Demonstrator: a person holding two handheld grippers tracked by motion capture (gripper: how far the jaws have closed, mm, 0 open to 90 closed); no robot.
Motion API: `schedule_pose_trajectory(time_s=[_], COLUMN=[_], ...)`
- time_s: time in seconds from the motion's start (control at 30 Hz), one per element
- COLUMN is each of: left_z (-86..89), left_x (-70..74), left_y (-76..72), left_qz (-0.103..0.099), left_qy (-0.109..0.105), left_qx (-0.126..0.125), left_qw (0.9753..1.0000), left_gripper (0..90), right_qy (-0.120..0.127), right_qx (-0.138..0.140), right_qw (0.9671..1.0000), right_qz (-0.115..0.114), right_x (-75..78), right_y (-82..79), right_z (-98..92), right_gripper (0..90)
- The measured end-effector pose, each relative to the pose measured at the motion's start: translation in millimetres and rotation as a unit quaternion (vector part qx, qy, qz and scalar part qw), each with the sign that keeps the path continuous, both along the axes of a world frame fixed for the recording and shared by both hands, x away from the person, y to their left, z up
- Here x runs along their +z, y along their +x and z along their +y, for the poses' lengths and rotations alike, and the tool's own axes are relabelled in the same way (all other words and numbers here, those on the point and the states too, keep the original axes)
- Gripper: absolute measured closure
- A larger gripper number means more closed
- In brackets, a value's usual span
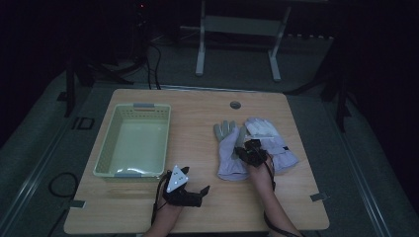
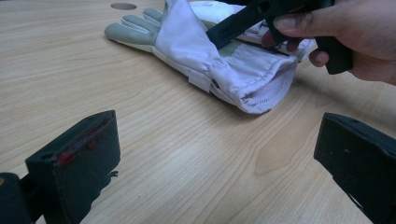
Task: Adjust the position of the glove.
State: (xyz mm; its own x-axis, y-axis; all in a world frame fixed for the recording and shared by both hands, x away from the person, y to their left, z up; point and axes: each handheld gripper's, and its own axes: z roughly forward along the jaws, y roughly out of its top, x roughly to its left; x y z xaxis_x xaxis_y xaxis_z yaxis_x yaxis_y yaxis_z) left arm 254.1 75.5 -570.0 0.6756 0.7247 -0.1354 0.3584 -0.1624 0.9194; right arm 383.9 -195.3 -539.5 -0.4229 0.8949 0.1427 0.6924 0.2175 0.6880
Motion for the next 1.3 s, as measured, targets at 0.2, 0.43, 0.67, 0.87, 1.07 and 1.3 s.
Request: schedule_pose_trajectory(time_s=[0.2,0.43,0.67,0.87,1.07,1.3], left_z=[0.0,0.2,0.0,0.0,0.0,0.0], left_x=[0.0,0.0,0.0,0.0,0.0,0.0], left_y=[-0.1,0.1,0.1,0.1,0.2,0.2], left_qz=[0.0,0.001,0.001,0.001,0.002,0.002], left_qy=[0.0,-0.001,0.0,-0.001,-0.001,-0.001], left_qx=[0.0,0.0,0.0,0.001,0.002,0.002], left_qw=[1.0,1.0,1.0,1.0,1.0,1.0], left_gripper=[0.6,0.6,0.6,0.6,0.6,0.6], right_qy=[-0.003,-0.013,-0.018,-0.023,-0.033,-0.061], right_qx=[0.0,0.002,0.002,0.009,0.022,0.025], right_qw=[1.0,0.9999,0.9995,0.999,0.9974,0.9937], right_qz=[-0.003,-0.011,-0.027,-0.038,-0.061,-0.091], right_x=[-6.2,4.5,23.4,36.8,47.9,62.5], right_y=[-0.5,0.7,1.9,3.5,4.4,11.0], right_z=[0.3,-5.6,-19.5,-36.2,-56.7,-89.2], right_gripper=[78.1,59.8,49.2,48.3,52.5,54.8])
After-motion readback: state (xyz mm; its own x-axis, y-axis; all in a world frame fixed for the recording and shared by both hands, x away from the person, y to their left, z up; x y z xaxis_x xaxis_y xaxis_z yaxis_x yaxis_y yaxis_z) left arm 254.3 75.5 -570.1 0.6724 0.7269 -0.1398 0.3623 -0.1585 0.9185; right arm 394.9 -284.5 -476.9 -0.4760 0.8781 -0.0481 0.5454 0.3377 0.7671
